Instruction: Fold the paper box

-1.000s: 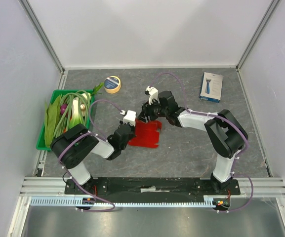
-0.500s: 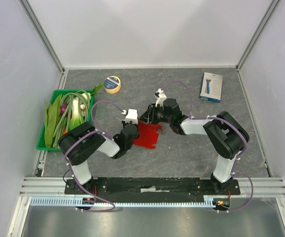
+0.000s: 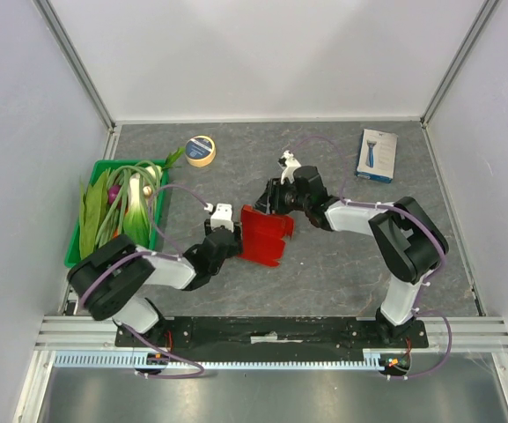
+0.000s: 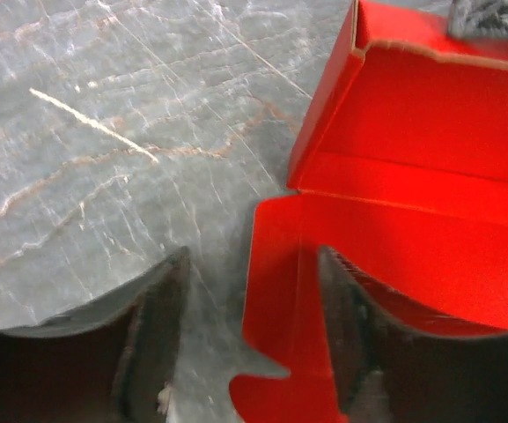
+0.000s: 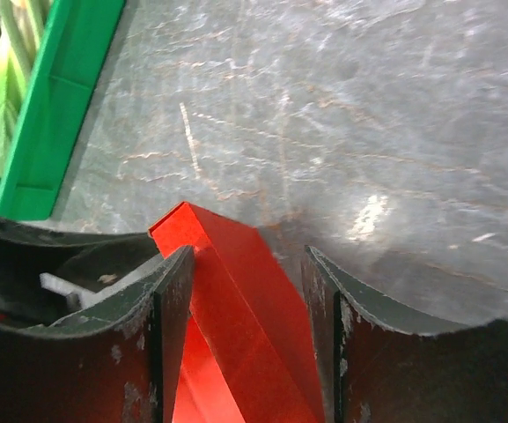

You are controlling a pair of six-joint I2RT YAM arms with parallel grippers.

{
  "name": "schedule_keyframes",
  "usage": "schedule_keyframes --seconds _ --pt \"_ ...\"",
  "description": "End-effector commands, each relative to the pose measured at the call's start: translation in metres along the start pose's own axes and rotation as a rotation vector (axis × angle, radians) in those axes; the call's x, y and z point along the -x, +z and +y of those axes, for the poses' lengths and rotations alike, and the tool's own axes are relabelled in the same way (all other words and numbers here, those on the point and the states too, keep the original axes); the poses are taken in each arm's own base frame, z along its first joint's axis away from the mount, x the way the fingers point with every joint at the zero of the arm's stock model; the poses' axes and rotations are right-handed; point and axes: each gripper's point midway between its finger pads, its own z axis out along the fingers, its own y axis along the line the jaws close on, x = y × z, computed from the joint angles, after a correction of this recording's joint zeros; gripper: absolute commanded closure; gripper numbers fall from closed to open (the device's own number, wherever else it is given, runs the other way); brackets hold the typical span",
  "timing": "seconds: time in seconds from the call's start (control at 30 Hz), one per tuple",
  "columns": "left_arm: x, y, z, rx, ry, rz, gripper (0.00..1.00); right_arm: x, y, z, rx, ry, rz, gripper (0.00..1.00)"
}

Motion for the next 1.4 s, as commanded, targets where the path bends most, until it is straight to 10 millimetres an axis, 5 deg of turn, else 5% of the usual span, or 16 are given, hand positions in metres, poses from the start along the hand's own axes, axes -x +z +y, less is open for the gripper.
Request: schedule_keyframes --seconds 0.0,0.13,0.27,0.4,0.6,0.73,0.9,1.13,1.37 --pt "0.002 -0.029 -0.013 -0.110 -0.143 0.056 0.30 0.018 -0.013 -0.015 -0.048 -0.079 0.016 0.40" --pt "0.011 -0.062 -0.028 -0.256 -0.190 0.081 0.31 0.034 -0.027 -0.018 -0.064 -0.134 0.012 0.37" --pt "0.054 -0.079 -0.045 -0.346 -0.222 0.070 0.23 0.028 -0.032 -0.004 0.027 -0.176 0.025 0.36" --pt "0.095 -0.070 -0.045 -0.315 -0.294 0.064 0.17 0.033 -0.045 -0.002 0.003 -0.185 -0.031 0.35" --pt "0.144 -0.039 -0.048 -0.318 -0.227 0.030 0.14 0.049 -0.099 -0.040 -0.306 -0.211 -0.097 0.20" --pt "0.137 -0.016 -0.053 -0.394 -0.180 0.149 0.15 0.030 -0.130 -0.066 -0.299 -0.103 -0.073 0.16" --pt "0.111 -0.004 -0.059 -0.502 -0.196 0.223 0.19 -0.001 -0.131 -0.056 -0.151 -0.083 -0.019 0.16" --pt "0.081 0.000 -0.063 -0.549 -0.232 0.252 0.35 -0.011 -0.134 -0.053 -0.137 -0.054 -0.021 0.31" --pt "0.071 0.002 -0.056 -0.522 -0.231 0.242 0.46 -0.021 -0.127 -0.039 -0.049 -0.052 -0.035 0.32"
